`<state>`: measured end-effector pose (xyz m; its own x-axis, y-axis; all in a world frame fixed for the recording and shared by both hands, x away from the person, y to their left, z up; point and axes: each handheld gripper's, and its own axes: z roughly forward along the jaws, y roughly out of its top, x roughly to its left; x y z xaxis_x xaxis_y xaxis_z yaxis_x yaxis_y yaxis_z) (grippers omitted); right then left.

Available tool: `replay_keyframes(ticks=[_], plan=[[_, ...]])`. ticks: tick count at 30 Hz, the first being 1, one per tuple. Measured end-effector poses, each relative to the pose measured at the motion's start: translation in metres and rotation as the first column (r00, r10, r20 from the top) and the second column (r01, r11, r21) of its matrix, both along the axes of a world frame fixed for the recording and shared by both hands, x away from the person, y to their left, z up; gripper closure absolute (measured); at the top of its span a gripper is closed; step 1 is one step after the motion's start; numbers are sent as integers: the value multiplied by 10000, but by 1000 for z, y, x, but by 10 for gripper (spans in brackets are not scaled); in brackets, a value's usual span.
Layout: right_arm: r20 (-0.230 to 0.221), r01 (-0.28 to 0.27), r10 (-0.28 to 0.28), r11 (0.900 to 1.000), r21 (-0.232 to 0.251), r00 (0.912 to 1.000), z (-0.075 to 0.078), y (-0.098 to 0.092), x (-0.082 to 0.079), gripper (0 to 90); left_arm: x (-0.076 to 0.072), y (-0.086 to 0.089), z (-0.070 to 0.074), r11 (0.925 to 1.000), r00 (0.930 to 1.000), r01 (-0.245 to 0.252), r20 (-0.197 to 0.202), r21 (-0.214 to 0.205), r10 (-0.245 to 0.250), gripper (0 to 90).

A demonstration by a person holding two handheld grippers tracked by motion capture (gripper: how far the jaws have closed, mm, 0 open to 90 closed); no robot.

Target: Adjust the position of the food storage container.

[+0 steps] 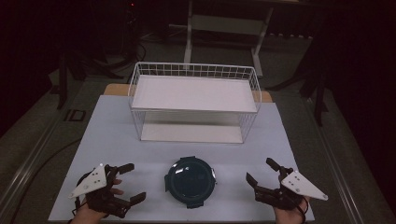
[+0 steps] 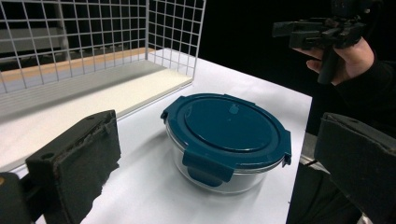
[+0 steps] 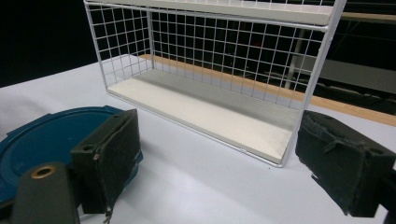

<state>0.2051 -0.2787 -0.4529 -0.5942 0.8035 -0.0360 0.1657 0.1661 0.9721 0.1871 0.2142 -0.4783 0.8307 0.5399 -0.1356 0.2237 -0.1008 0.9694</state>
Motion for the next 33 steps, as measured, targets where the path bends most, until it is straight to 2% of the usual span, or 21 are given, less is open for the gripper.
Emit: replay_keyframes(ticks=[6,7,8,10,12,13,14,16,17,20,21,22,23,24,25,26,28,29,31,32,33], plan=[[49,-29,29,10000,66,10000,2,0,1,135,-1,1,9,9995,9999,30,114,317,-34,4],[88,-63,61,9998,162,9999,3,-1,2,135,1,4,14,9997,9998,120,-181,221,-116,4],[105,-62,60,9998,183,9999,4,-1,2,135,2,5,17,9994,9994,145,-319,310,-135,4],[101,-97,95,9997,224,9999,4,-1,3,135,3,5,19,9992,9992,111,-391,373,-96,4],[62,-125,124,9996,248,9999,4,-1,4,135,5,6,21,9988,9983,289,-527,404,-268,4],[30,-133,133,9996,265,9999,4,-1,4,133,8,6,20,9979,9956,550,-780,337,-522,4],[30,-133,133,9996,265,9999,4,-1,4,133,8,6,20,9979,9956,550,-780,337,-522,4],[2,-116,116,9997,218,9999,4,0,4,132,13,3,16,9954,9939,609,-961,739,-536,4],[-8,-140,140,9996,244,9999,4,0,4,132,17,0,11,9922,9915,675,-1175,1044,-551,72],[-1,-144,144,9996,233,9999,4,0,4,132,21,-2,6,9882,9881,815,-1400,1295,-631,291],[-26,-144,145,9996,246,9999,4,-1,4,132,24,-5,0,9827,9834,1088,-1606,1501,-844,373],[-26,-144,145,9996,246,9999,4,-1,4,132,24,-5,0,9827,9834,1088,-1606,1501,-844,445],[-66,-135,137,9996,266,9999,3,-1,4,132,25,-8,-2,9786,9812,1041,-1789,1772,-720,508],[-66,-135,137,9996,266,9999,3,-1,4,132,26,-10,-5,9744,9792,1181,-1855,1912,-823,508],[-80,-138,140,9995,279,9999,3,-2,4,132,28,-14,-8,9684,9763,1137,-2054,2220,-675,562],[-71,-146,148,9996,258,9999,3,-2,4,132,29,-16,-11,9652,9737,1246,-2154,2300,-743,623],[-62,-149,151,9996,239,9999,3,-2,4,132,29,-18,-13,9628,9718,1305,-2228,2365,-770,720],[-74,-162,164,9996,248,9998,4,-2,3,132,32,-25,-20,9509,9670,1361,-2460,2780,-665,796],[-77,-164,166,9996,246,9998,3,-2,3,132,32,-28,-22,9479,9668,1280,-2497,2916,-537,864],[-85,-177,179,9996,235,9998,3,-2,3,132,35,-31,-24,9451,9643,1313,-2595,2993,-518,891],[-85,-177,179,9996,235,9998,3,-2,3,132,35,-31,-24,9451,9643,1313,-2595,2993,-518,892]])
